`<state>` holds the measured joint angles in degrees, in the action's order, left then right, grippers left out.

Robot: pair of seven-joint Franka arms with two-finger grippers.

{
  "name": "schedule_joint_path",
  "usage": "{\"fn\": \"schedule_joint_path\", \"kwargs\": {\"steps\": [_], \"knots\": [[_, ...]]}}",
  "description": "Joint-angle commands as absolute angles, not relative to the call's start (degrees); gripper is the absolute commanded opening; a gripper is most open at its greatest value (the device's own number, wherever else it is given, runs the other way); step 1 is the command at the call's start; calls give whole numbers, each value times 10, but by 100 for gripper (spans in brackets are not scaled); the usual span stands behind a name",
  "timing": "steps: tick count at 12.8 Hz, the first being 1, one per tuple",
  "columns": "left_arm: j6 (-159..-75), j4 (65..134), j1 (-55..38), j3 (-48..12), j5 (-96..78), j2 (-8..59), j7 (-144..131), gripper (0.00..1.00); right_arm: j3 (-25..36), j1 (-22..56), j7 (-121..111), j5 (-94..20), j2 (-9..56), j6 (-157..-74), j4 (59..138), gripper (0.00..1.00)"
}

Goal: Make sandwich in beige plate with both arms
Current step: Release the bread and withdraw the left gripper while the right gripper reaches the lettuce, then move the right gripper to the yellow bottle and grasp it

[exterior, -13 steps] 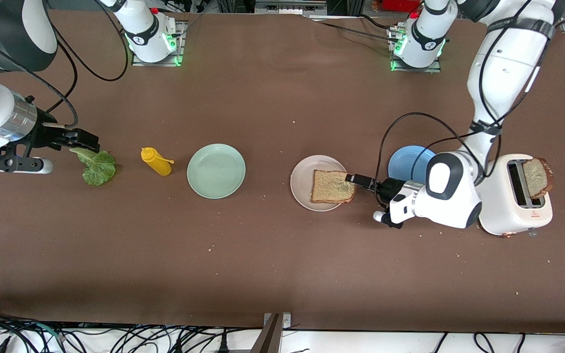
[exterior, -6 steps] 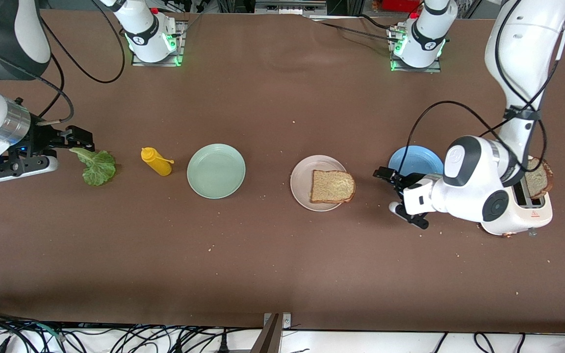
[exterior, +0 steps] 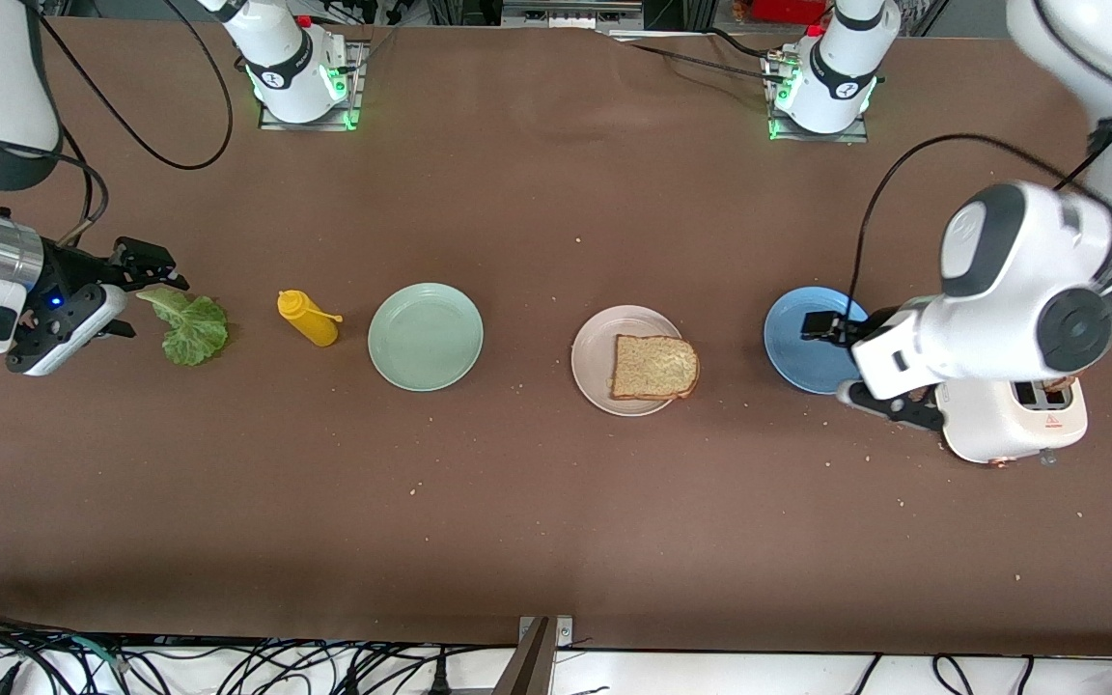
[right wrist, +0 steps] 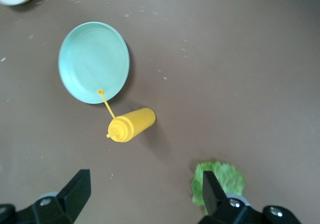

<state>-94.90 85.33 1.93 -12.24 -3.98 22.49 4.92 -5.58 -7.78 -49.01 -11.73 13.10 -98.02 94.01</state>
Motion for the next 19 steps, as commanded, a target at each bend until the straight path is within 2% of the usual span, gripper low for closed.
{"fn": "schedule_joint_path", "kwargs": {"steps": [1, 4, 5, 7, 9, 10, 11, 13, 15, 19], "knots": [[-918, 869, 29, -121, 18, 130, 30, 100, -50, -103, -621, -177, 137, -989, 969, 99], [-854, 870, 54, -125, 19, 77, 29, 100, -12, -105, -753, -274, 139, -989, 1025, 98], [-853, 870, 54, -124, 18, 70, 29, 100, -3, -105, -789, -299, 140, -991, 1042, 98], [-868, 912, 49, -121, 6, 22, 21, 100, 16, -105, -857, -347, 146, -991, 1069, 98], [-892, 947, 27, -84, -19, -26, 18, 100, 35, -105, -938, -403, 164, -991, 1092, 99], [-900, 967, -18, -46, -14, -48, 18, 100, 43, -105, -973, -423, 178, -991, 1097, 99], [-900, 962, -27, -31, -21, -41, 19, 100, 47, -105, -1011, -443, 196, -986, 1097, 99], [-891, 932, -4, -39, -25, -21, 19, 100, 54, -114, -1072, -481, 231, -977, 1101, 99], [-866, 882, 55, -99, -28, 14, 18, 100, 54, -120, -1114, -499, 257, -969, 1101, 99], [-861, 879, 44, -98, -20, 16, 17, 100, 54, -127, -1219, -556, 314, -941, 1112, 99]]}}
